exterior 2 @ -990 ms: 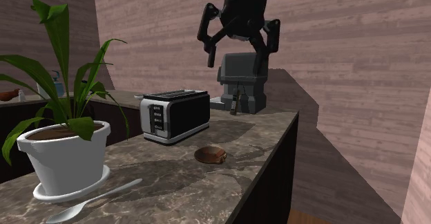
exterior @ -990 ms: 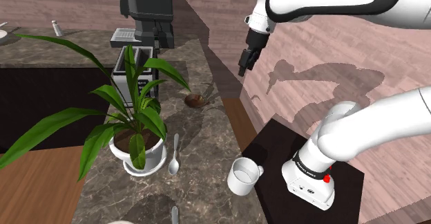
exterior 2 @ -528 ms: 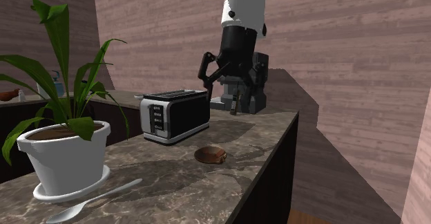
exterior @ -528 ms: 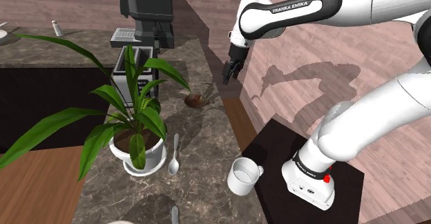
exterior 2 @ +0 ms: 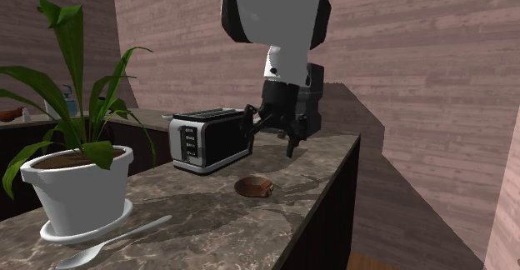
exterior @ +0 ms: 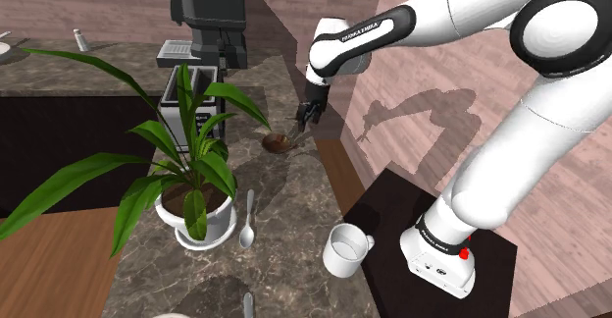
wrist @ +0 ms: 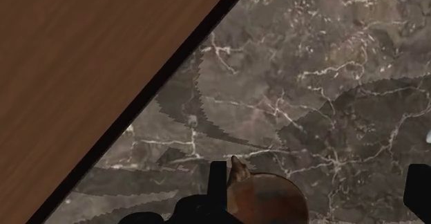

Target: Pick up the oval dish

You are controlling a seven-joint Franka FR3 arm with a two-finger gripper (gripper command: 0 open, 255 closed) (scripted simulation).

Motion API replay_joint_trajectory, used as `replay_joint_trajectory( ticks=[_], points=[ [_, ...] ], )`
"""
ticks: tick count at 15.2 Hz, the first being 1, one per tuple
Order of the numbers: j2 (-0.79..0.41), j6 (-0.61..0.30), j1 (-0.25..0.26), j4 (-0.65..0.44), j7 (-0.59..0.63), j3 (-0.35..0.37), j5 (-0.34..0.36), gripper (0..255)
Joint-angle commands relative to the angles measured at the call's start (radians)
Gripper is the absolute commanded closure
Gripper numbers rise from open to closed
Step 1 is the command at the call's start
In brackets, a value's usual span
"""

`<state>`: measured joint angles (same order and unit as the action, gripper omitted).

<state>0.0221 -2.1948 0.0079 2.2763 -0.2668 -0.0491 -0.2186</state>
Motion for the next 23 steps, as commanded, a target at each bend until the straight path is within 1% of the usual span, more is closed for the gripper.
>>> replay_joint_trajectory(
  ticks=[1,6,13,16,17,23],
  points=[
    [-0.08,-0.038,-0.002,-0.032,-0.019,-0.003,-0.017,0],
    [-0.278,-0.097,-0.007,-0.148,-0.046,0.003,-0.057,0],
    [-0.347,-0.174,-0.01,-0.138,-0.072,0.012,-0.079,0],
    [-0.353,-0.18,-0.011,-0.137,-0.074,0.012,-0.081,0],
    [-0.353,-0.179,-0.011,-0.138,-0.074,0.012,-0.081,255],
    [-0.353,-0.179,-0.011,-0.138,-0.074,0.012,-0.081,255]
  ],
)
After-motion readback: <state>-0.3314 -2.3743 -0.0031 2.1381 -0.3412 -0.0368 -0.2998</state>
